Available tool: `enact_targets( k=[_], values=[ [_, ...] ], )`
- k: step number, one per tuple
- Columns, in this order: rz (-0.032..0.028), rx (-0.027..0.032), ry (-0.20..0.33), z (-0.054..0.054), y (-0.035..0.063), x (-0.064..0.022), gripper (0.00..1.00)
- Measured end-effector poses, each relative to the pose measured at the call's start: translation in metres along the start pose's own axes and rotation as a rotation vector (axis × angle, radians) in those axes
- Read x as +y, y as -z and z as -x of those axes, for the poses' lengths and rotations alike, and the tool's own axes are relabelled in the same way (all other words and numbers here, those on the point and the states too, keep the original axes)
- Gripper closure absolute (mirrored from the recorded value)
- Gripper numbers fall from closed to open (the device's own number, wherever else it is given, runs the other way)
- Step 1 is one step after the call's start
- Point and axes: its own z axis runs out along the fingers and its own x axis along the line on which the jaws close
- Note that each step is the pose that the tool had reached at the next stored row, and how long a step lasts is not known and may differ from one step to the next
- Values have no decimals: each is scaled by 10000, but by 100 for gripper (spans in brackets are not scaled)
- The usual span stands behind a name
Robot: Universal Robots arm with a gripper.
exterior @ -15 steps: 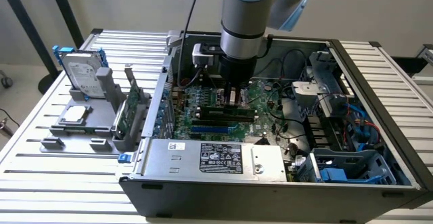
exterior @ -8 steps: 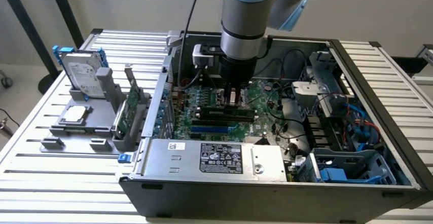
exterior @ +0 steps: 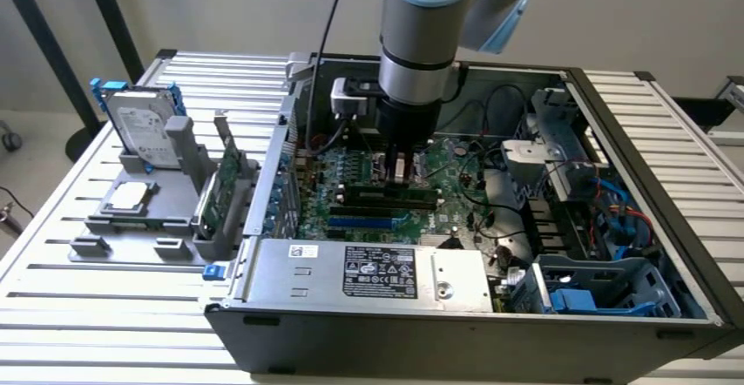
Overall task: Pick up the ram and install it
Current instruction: 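Insert the ram into the slot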
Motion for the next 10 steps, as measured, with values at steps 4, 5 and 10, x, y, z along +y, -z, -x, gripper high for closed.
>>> enact_targets(
  k=[4,5,10],
  values=[
    [0,1,0,0,-12,0,86],
    [0,1,0,0,-15,0,86],
    [0,-1,0,0,-17,0,79]
  ],
)
